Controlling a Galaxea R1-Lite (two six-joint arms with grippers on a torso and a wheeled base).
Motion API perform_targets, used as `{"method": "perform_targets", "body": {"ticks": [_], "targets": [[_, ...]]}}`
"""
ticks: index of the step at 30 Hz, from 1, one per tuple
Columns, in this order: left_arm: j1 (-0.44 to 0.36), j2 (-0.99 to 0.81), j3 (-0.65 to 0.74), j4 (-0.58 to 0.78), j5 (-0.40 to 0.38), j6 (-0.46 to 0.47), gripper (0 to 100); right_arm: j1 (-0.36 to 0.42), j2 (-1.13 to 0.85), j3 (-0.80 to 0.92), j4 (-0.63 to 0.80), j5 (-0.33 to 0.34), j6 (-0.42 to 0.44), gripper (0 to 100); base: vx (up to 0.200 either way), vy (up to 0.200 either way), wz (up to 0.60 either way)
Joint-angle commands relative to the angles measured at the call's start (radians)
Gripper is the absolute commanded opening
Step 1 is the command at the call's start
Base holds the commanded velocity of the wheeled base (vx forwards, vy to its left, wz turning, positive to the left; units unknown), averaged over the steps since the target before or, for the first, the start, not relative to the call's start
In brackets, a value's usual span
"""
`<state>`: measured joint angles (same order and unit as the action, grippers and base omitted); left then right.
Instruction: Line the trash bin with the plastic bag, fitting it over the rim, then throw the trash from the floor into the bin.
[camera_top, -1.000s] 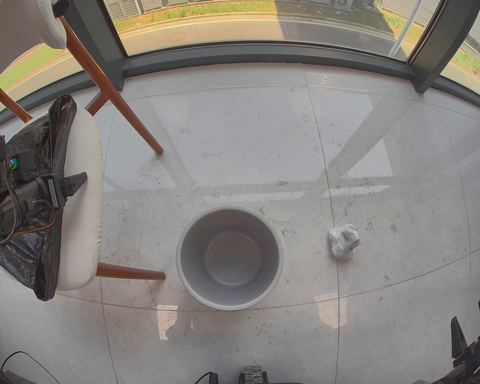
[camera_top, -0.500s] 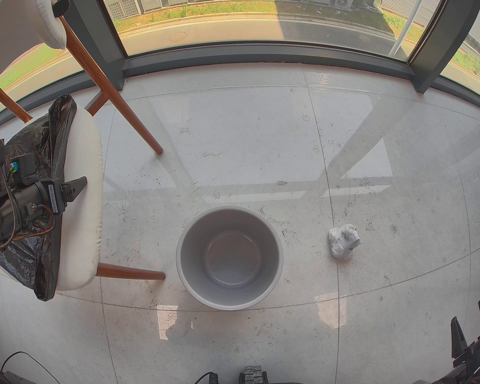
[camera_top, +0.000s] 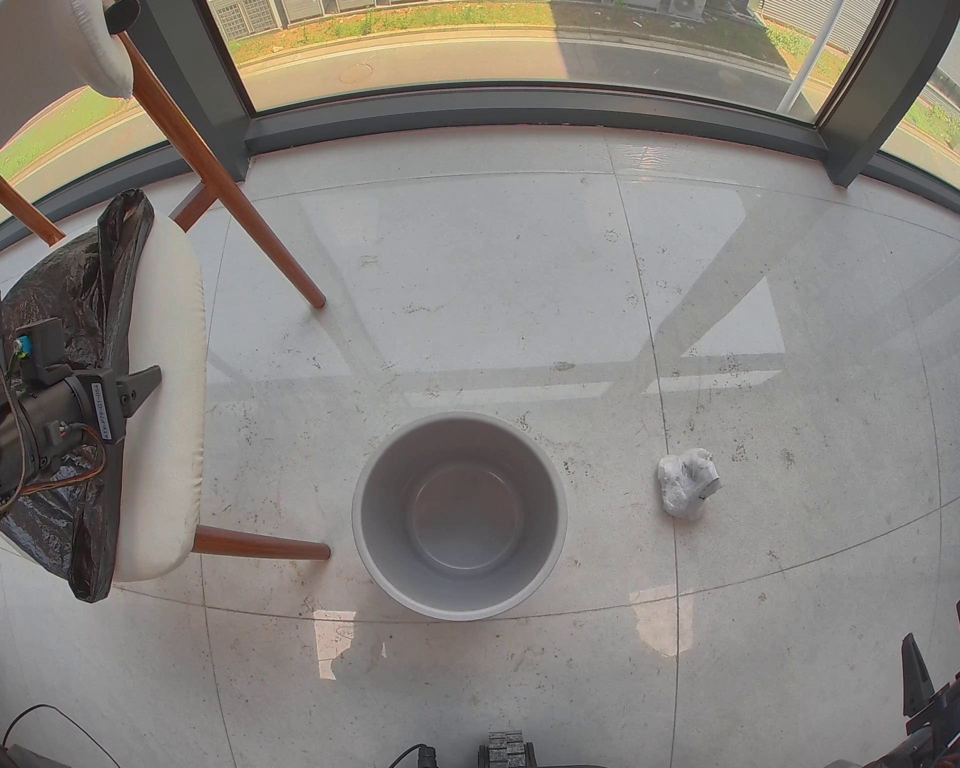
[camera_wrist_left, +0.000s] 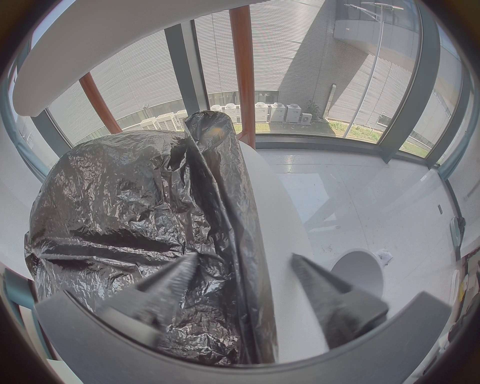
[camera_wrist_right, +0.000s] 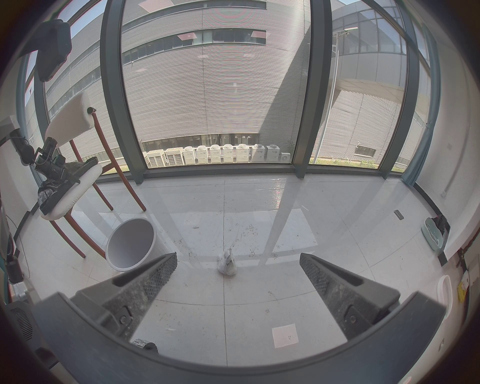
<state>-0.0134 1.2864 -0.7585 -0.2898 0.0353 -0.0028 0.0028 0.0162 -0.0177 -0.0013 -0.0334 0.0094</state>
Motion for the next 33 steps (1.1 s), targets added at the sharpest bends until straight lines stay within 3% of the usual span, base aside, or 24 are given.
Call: {"method": "perform_targets", "body": {"ticks": [1, 14, 18, 23, 28, 33], "targets": [[0.0, -0.01, 0.005, -0.002, -0.002, 0.0, 0, 0.0, -0.015, 0.018, 0.0, 0.0, 0.0, 100, 0.0, 0.0, 0.0], [-0.014, -0.045, 0.059, 0.003, -0.02, -0.008, 0, 0.0, -0.015, 0.018, 0.0, 0.0, 0.0, 100, 0.0, 0.0, 0.0], [-0.069, -0.065, 0.071, 0.004, -0.028, -0.068, 0, 0.0, -0.015, 0.018, 0.0, 0.0, 0.0, 100, 0.0, 0.0, 0.0], [-0.08, -0.071, 0.09, 0.003, -0.034, -0.102, 0, 0.0, -0.015, 0.018, 0.0, 0.0, 0.0, 100, 0.0, 0.0, 0.0], [-0.082, -0.075, 0.09, 0.001, -0.126, -0.163, 0, 0.0, -0.015, 0.018, 0.0, 0.0, 0.0, 100, 0.0, 0.0, 0.0], [-0.08, -0.075, 0.09, 0.001, -0.149, -0.201, 0, 0.0, -0.015, 0.018, 0.0, 0.0, 0.0, 100, 0.0, 0.0, 0.0]]}}
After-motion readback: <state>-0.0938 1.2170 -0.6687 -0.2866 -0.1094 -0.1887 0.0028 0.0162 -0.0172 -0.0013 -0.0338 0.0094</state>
